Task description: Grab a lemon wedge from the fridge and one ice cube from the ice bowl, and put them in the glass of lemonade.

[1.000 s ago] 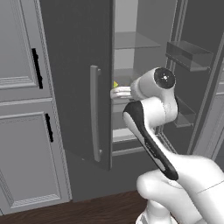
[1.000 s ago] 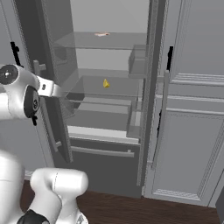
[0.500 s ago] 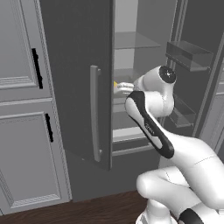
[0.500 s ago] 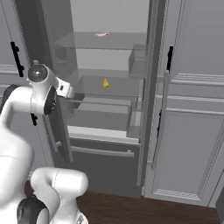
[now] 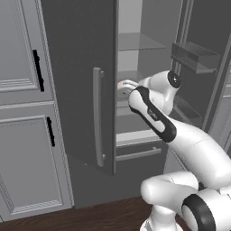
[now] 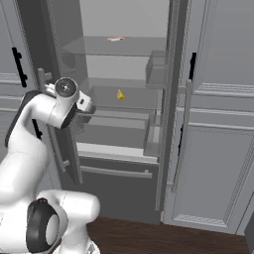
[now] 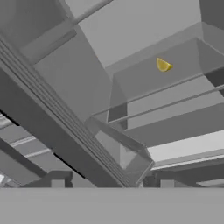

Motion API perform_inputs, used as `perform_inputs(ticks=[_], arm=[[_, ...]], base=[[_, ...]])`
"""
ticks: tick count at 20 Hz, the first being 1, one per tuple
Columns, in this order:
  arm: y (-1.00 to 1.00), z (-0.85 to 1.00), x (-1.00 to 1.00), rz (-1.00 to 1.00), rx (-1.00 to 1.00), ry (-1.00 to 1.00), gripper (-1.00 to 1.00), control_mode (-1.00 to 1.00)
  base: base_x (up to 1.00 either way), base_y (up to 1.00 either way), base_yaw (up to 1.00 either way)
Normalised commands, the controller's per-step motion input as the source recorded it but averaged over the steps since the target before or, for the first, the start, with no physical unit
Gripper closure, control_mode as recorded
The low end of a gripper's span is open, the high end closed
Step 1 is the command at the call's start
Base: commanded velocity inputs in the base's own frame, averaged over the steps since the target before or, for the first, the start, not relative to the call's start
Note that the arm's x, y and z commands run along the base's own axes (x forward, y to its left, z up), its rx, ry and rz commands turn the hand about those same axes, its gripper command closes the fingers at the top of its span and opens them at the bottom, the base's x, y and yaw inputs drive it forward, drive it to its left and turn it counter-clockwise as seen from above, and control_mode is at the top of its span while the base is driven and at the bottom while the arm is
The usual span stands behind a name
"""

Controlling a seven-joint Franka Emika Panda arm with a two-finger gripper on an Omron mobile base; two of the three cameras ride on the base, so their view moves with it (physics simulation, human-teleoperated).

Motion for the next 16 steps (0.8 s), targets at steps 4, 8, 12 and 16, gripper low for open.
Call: perform_inputs(ticks=[4,8,12,16], arm=[[-0.09,-0.03,0.32,0.0,0.19,0.01,-1.0,-1.0],[0.05,-0.08,0.4,0.09,0.17,0.21,-1.0,-1.0],[0.21,-0.01,0.17,0.08,0.04,0.19,-1.0,-1.0],[0.34,-0.1,-0.04,0.08,0.09,-0.01,-1.0,-1.0]], base=[[0.0,0.0,0.0],[0.0,0.0,0.0],[0.0,0.0,0.0],[0.0,0.0,0.0]])
